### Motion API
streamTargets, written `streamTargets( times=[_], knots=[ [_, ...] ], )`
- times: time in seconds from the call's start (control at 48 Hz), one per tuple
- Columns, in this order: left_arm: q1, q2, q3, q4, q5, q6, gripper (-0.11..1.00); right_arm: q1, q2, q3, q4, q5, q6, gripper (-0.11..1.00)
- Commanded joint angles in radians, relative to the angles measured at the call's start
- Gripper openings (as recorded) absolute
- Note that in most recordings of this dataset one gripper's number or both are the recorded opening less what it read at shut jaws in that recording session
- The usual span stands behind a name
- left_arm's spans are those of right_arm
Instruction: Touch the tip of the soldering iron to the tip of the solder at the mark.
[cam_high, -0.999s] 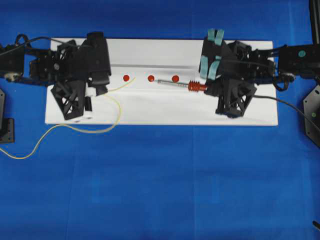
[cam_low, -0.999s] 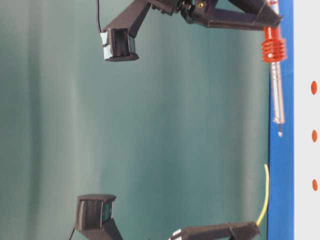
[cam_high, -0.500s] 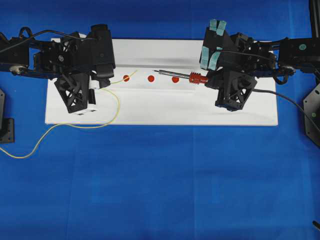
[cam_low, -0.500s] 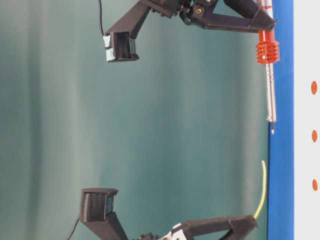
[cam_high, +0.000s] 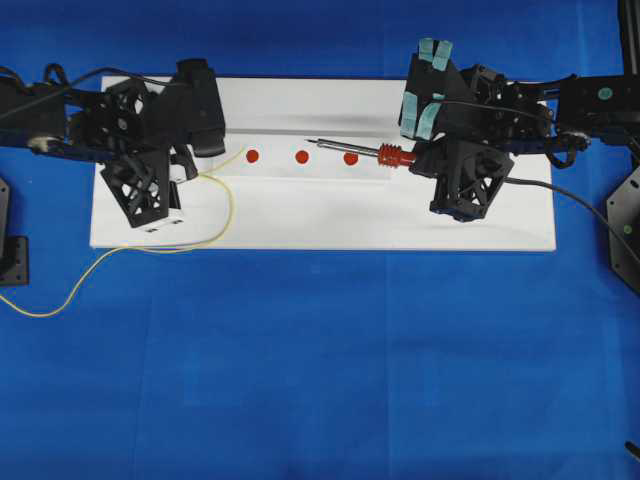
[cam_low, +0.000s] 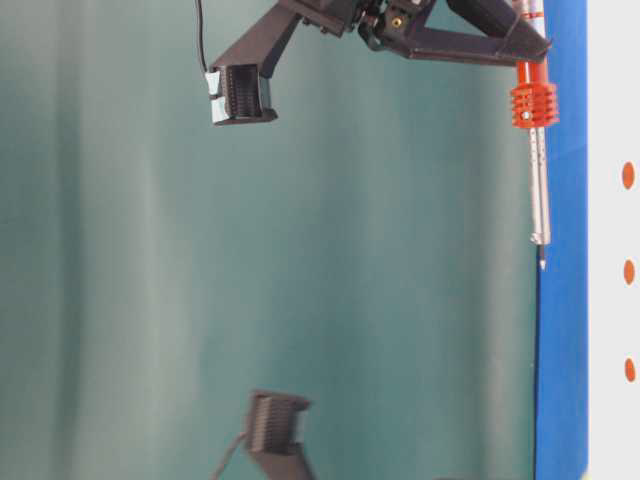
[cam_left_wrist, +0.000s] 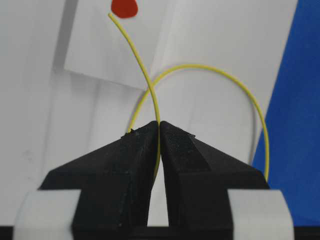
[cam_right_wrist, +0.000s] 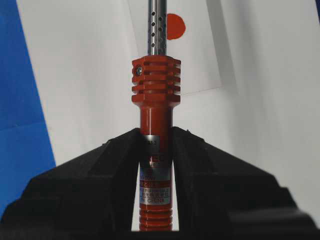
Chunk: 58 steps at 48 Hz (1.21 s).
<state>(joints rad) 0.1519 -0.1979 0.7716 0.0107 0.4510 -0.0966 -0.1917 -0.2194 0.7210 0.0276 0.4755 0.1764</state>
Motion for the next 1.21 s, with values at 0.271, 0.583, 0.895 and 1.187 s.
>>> streamTargets(
  times=[0.271, 0.583, 0.895, 1.187],
  knots=[
    [-0.006, 0.018, 0.000, 0.000, -0.064, -0.006, 0.02, -0.002, -0.009, -0.038, -0.002, -0.005, 0.000, 0.07],
    [-0.023, 0.025, 0.008, 0.000, -0.066, -0.011, 0.02, 0.000, -0.002, -0.046, -0.002, -0.008, 0.000, 0.07],
    [-0.023, 0.029, 0.011, 0.000, -0.066, -0.012, 0.02, -0.002, 0.055, -0.095, -0.002, -0.002, -0.003, 0.07],
    [-0.023, 0.029, 0.009, 0.000, -0.066, -0.011, 0.02, -0.002, 0.161, -0.201, -0.020, 0.075, -0.005, 0.07]
  ],
)
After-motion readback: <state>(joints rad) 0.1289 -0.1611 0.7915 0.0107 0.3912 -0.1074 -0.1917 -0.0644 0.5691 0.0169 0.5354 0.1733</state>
